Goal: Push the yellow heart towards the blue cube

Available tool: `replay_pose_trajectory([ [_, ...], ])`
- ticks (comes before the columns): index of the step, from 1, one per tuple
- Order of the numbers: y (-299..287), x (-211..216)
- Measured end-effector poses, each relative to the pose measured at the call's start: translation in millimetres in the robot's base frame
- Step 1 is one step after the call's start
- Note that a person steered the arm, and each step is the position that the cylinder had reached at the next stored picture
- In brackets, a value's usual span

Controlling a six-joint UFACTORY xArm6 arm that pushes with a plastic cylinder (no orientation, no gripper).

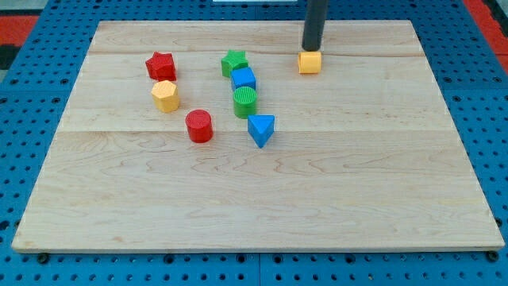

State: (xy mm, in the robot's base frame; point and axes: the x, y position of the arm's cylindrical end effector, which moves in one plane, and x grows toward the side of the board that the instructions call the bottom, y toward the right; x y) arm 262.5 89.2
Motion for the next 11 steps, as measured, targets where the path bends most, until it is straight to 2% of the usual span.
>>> replay_pose_trajectory([
  [1,49,9],
  [4,162,122],
  [5,176,125],
  [7,62,37],
  [8,4,13],
  [9,36,13],
  [10,72,44],
  [11,27,34],
])
